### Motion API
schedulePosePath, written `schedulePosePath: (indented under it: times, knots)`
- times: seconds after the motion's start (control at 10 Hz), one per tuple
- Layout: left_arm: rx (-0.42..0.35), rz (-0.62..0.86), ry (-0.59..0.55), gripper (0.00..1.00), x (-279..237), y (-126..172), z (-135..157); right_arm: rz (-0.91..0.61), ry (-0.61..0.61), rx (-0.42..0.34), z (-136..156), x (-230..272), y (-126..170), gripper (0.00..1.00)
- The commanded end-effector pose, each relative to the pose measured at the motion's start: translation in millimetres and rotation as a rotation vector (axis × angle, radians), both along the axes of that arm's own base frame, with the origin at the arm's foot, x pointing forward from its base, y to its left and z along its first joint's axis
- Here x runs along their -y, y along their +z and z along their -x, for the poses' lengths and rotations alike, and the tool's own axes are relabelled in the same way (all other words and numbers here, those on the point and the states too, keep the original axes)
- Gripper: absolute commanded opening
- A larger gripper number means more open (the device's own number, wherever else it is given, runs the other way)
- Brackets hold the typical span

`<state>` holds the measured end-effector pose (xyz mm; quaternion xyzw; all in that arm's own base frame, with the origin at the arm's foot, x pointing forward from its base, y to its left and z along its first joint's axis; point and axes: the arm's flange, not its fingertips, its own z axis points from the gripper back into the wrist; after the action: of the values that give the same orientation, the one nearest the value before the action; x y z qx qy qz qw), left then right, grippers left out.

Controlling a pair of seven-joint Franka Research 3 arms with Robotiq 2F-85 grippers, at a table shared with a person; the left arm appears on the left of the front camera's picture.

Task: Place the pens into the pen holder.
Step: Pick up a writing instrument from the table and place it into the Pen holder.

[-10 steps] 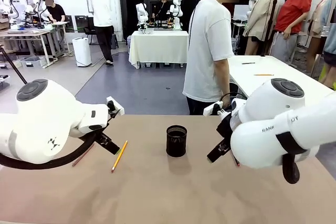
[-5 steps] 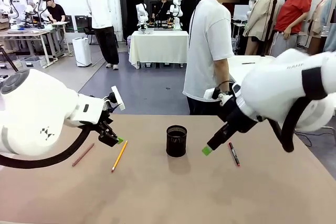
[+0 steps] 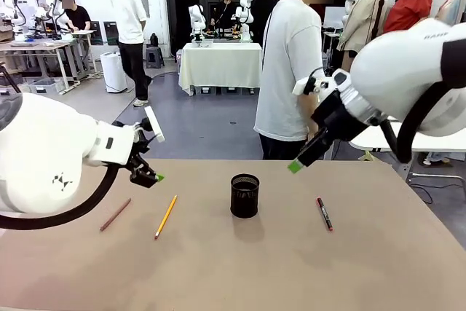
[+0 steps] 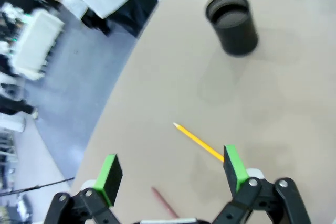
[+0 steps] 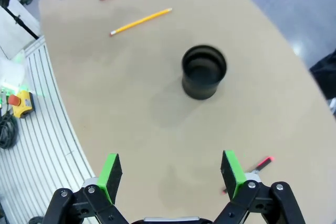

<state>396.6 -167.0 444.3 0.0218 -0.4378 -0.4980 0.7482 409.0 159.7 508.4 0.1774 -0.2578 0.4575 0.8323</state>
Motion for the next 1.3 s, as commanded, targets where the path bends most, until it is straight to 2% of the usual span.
schedulePosePath:
  times: [0.0, 0.1, 0.2, 0.3, 1.1, 1.2]
  knots:
    - [0.025, 0.078, 0.003, 1.0, -65, -51, 160, -0.082, 0.069, 0.043, -12, 24, 5, 1.0]
    - [-0.001, 0.06, -0.005, 1.0, -68, -51, 165, -0.105, 0.047, 0.058, -14, 33, 5, 1.0]
    - [0.011, 0.042, 0.013, 1.0, 1, 9, 3, -0.111, 0.031, 0.067, -14, 36, 1, 1.0]
    - [0.011, 0.042, 0.013, 1.0, 1, 9, 3, -0.05, 0.018, 0.054, -9, 22, 14, 1.0]
    - [-0.004, 0.051, 0.017, 1.0, 2, 7, 5, -0.036, 0.026, 0.065, -8, 22, 12, 1.0]
    - [-0.139, 0.079, -0.106, 1.0, -8, 13, 3, -0.041, 0.053, 0.054, -8, 30, 6, 1.0]
